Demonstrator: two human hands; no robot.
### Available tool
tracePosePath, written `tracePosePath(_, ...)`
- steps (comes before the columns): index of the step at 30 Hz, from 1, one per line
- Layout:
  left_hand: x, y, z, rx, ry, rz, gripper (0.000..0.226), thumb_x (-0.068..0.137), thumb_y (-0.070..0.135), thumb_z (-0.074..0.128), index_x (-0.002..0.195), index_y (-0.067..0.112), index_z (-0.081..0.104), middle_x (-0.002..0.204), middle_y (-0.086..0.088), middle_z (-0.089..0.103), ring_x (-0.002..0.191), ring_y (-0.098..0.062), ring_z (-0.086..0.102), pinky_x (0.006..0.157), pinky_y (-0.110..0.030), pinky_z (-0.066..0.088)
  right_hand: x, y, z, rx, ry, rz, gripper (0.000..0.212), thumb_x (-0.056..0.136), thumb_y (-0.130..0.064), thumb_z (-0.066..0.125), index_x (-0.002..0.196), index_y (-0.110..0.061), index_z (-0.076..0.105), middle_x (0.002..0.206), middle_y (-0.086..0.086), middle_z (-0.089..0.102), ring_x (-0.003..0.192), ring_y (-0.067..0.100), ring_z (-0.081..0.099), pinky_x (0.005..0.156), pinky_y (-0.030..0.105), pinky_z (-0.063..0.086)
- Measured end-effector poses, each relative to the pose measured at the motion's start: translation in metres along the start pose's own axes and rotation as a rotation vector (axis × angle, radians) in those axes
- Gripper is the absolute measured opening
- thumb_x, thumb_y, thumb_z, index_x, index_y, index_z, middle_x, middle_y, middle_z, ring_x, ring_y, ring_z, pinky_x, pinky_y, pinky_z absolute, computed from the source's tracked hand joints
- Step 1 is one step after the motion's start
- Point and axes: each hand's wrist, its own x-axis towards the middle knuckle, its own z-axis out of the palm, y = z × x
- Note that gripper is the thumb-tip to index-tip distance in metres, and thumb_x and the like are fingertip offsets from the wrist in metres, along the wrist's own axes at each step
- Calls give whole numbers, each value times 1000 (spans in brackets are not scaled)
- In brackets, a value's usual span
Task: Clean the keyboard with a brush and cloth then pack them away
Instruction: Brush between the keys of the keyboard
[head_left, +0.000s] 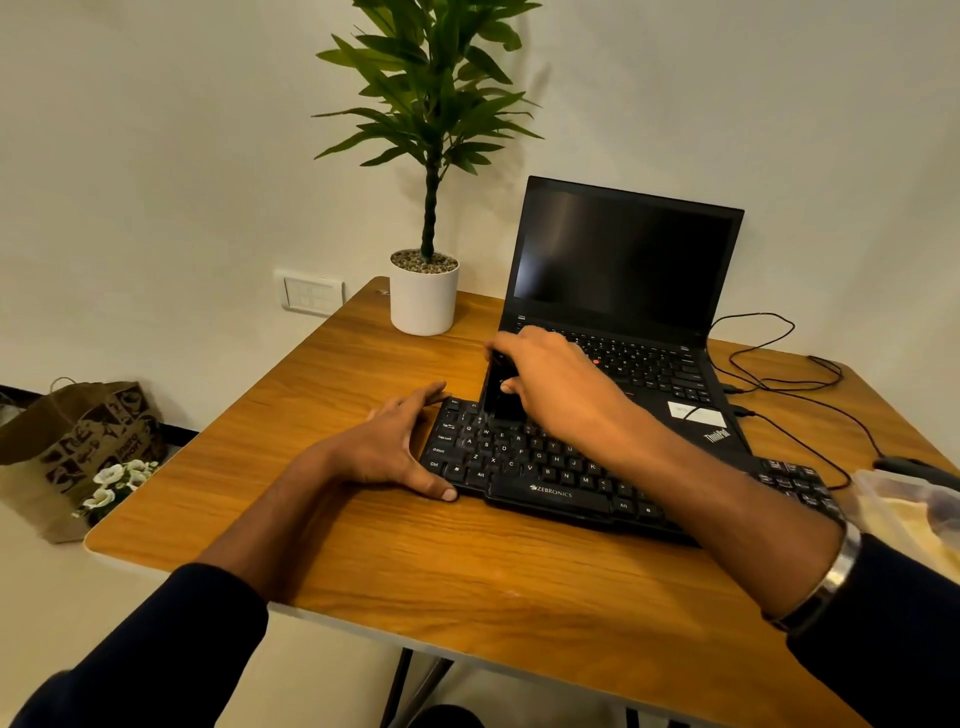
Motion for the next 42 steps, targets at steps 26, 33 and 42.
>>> tracePosePath(26, -1, 0, 0, 10, 5, 2, 144, 35, 79, 80, 151, 47, 1, 154, 2, 26, 139, -24, 25, 114, -51, 29, 22, -3, 12, 104, -40, 45, 38, 88, -7, 62, 122, -23, 57, 118, 5, 59, 107, 20, 57, 83, 28, 41)
tracePosePath(33, -1, 1, -1, 5, 2, 2, 146, 33, 80, 79, 152, 45, 1, 153, 0, 26, 138, -25, 25, 114, -51, 29, 28, -6, 18, 42, 34, 8, 38, 87, -7, 62, 121, -24, 55, 116, 4, 57, 108, 24, 56, 81, 31, 42)
tracePosePath(42, 2, -2, 1, 29, 10, 8, 137, 37, 78, 81, 148, 42, 8, 146, 2, 32, 135, -22, 27, 114, -51, 32, 5, -37, -4, 120, -225, -39, 43, 87, -20, 66, 127, -28, 54, 125, 4, 56, 113, 21, 54, 94, 38, 47)
